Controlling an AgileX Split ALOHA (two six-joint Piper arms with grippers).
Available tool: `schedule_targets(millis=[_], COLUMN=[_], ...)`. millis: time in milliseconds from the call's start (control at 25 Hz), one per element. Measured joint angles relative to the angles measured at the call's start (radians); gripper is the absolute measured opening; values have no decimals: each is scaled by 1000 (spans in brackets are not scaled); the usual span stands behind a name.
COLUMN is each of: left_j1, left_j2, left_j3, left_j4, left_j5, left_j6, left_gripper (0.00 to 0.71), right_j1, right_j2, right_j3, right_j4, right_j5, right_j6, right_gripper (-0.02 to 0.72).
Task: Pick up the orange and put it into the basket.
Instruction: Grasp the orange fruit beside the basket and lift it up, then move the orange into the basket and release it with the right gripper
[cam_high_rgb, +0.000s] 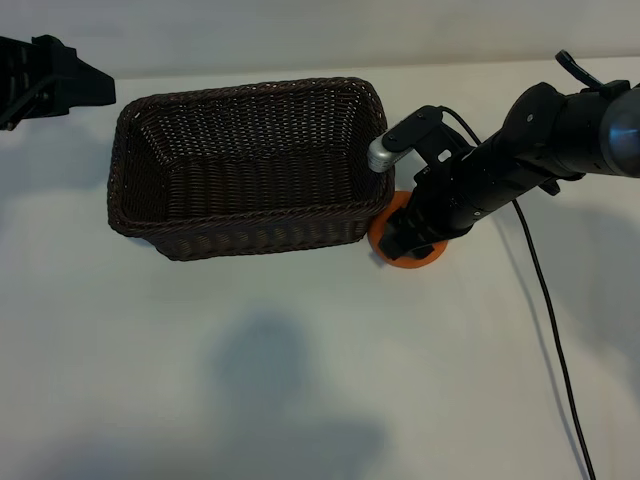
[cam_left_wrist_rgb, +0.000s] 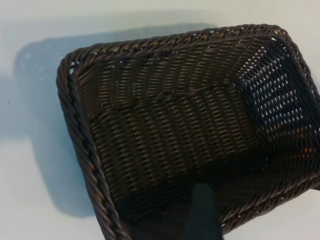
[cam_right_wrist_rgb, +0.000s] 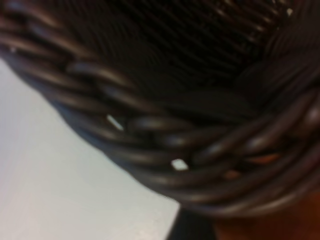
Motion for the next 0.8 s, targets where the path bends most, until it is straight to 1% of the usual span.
schedule_targets(millis=[80, 200, 240, 280, 360, 560, 640, 720, 800], left_j1=[0, 0, 0, 0, 0, 0, 0, 0, 0], left_j2=[0, 0, 0, 0, 0, 0, 0, 0, 0], left_j3=[0, 0, 0, 0, 0, 0, 0, 0, 0], left_j4=[0, 0, 0, 0, 0, 0, 0, 0, 0], left_j5=[0, 0, 0, 0, 0, 0, 0, 0, 0], left_j6=[0, 0, 0, 0, 0, 4, 4, 4, 4], left_gripper=[590, 590, 590, 590, 590, 590, 590, 590, 590], right_j1=[0, 0, 0, 0, 0, 0, 0, 0, 0], right_j2=[0, 0, 0, 0, 0, -3, -11, -25, -44], right_j3=[0, 0, 0, 0, 0, 0, 0, 0, 0], right_j4=[10, 23, 27, 28, 30, 31, 24, 1, -50], right_j5=[-6, -20, -24, -24, -24, -24, -23, -23, -22], right_j6=[0, 7, 12, 15, 19, 34, 47, 61, 89], right_gripper=[438, 182, 129, 95, 80, 75, 72, 72, 72])
